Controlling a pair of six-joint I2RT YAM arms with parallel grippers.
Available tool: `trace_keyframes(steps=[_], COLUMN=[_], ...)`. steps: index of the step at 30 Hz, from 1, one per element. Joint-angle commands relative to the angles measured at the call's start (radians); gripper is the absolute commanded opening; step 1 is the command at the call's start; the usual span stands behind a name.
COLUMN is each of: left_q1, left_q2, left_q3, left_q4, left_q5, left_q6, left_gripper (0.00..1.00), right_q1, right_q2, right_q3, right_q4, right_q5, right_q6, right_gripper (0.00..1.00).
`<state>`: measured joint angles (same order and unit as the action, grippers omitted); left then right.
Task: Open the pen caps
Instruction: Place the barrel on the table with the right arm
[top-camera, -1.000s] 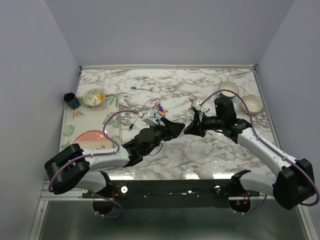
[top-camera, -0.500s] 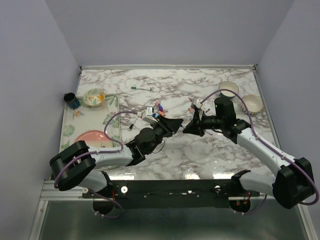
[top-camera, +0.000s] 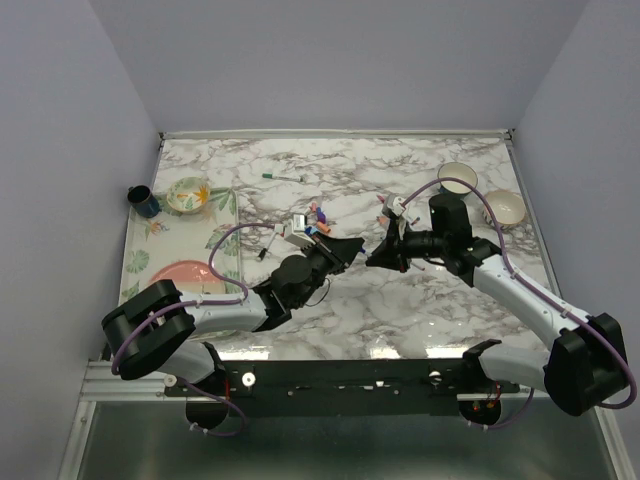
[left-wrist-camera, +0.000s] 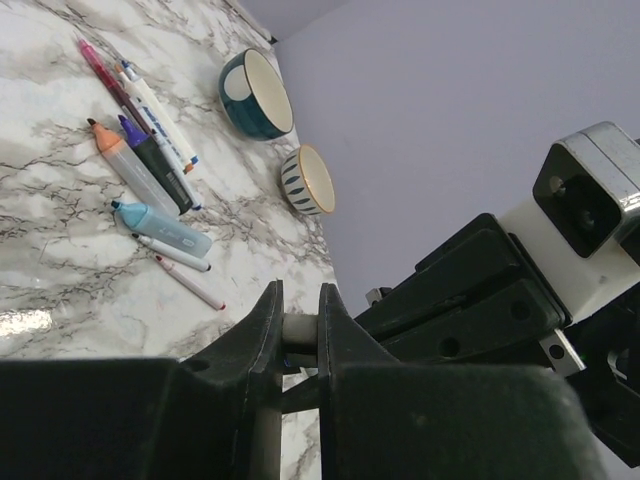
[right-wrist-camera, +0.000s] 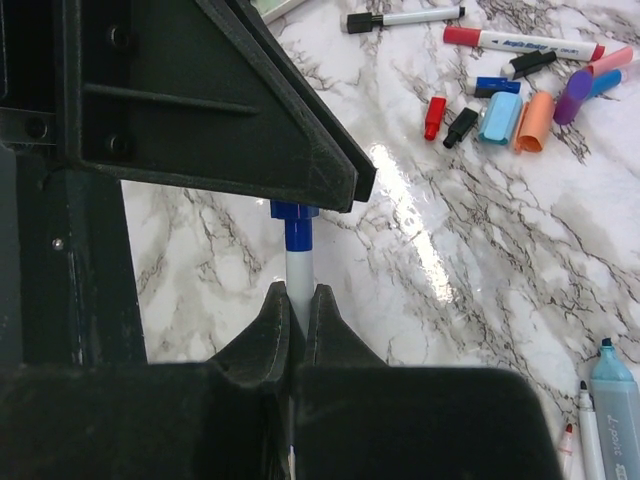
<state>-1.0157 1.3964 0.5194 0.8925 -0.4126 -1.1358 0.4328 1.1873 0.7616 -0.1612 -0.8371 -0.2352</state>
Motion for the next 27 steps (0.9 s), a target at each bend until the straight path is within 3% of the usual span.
trace_keyframes(steps=[1, 2, 7, 12, 17, 27], left_q1=[-0.011, -0.011, 0.006, 0.068, 0.14, 0.229], left_q2=[-0.002, -0.008, -0.107, -0.258, -0.391, -0.559], left_q3=[0.01, 0.007, -0.06, -0.116, -0.16, -0.257], left_q4=[0.085, 0.091, 0.089, -0.072, -0.2, -0.366], left_q5=[0.018, 0.009, -0.092, -0.225, -0.242, -0.181], left_q6=[0.008, 0.013, 0.037, 0.056, 0.077, 0.044], left_gripper=[0.05, 0.0, 0.0, 0.0, 0.0, 0.0], right_q1=[0.0, 0.0, 0.0, 0.0, 0.007, 0.012], right_q2=[0.02, 0.021, 0.029, 0.049, 0.121, 0.121], right_q3=[-0.005, -0.005, 0.004, 0.047, 0.113, 0.104], right_q4=[0.008, 0.006, -0.017, -0.144, -0.332, -0.281], right_q5=[-0.008, -0.008, -0.031, -0.098, -0.142, -0.021], right_q6=[0.005, 0.004, -0.019, -0.169, -0.326, -0.288], right_gripper=[0.01, 0.01, 0.01, 0.0, 0.0, 0.0])
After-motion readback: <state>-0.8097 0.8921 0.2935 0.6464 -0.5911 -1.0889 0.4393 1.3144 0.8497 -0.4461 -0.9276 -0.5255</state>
